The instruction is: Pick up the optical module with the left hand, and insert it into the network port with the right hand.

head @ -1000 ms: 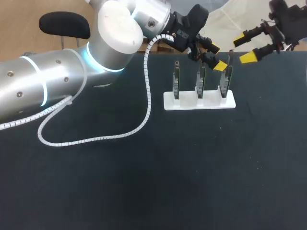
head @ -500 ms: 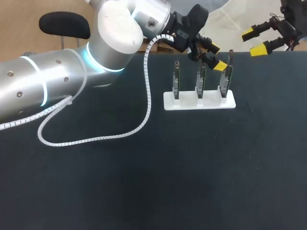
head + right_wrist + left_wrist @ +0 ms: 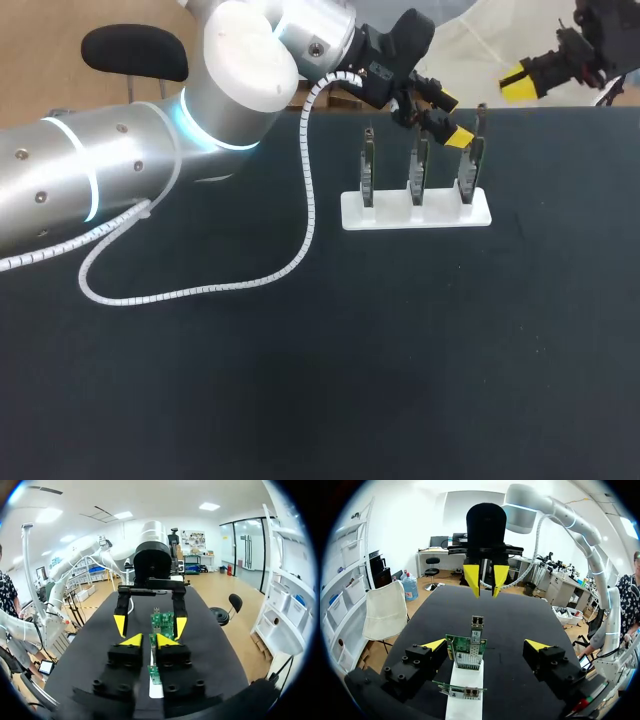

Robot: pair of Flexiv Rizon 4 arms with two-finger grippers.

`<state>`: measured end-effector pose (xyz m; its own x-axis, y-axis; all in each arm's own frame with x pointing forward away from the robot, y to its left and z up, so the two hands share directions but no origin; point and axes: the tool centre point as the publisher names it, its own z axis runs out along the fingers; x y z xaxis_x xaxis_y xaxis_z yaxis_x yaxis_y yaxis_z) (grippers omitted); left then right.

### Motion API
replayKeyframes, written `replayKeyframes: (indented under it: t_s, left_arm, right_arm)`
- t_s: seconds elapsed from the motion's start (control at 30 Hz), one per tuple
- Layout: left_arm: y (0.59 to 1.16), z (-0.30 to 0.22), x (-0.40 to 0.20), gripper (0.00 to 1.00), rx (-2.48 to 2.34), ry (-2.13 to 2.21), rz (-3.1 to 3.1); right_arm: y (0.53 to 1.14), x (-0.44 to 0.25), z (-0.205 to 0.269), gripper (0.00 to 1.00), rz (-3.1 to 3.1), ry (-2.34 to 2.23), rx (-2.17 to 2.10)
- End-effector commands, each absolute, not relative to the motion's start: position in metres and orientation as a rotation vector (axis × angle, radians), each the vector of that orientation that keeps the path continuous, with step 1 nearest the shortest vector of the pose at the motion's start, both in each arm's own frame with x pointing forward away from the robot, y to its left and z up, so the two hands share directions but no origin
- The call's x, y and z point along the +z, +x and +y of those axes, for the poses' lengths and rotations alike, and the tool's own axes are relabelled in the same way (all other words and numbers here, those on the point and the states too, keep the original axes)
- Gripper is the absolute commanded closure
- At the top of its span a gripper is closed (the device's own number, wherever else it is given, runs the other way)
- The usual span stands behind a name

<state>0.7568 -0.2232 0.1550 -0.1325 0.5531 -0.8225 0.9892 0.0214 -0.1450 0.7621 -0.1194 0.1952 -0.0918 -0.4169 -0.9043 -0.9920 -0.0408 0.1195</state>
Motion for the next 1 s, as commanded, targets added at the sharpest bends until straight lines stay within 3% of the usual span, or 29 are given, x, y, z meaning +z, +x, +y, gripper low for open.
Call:
replayKeyframes:
  t_s: [0.03,1.0]
  left_arm:
    - [0.758,-0.224,0.156,0.0,-0.998,1.579,1.746]
    - [0.758,-0.224,0.156,0.0,-0.998,1.579,1.746]
  right_arm:
    - [0.766,0.193,-0.11,1.0,1.566,-1.528,1.109]
    - [0.772,0.179,-0.098,1.0,1.581,-1.56,1.121]
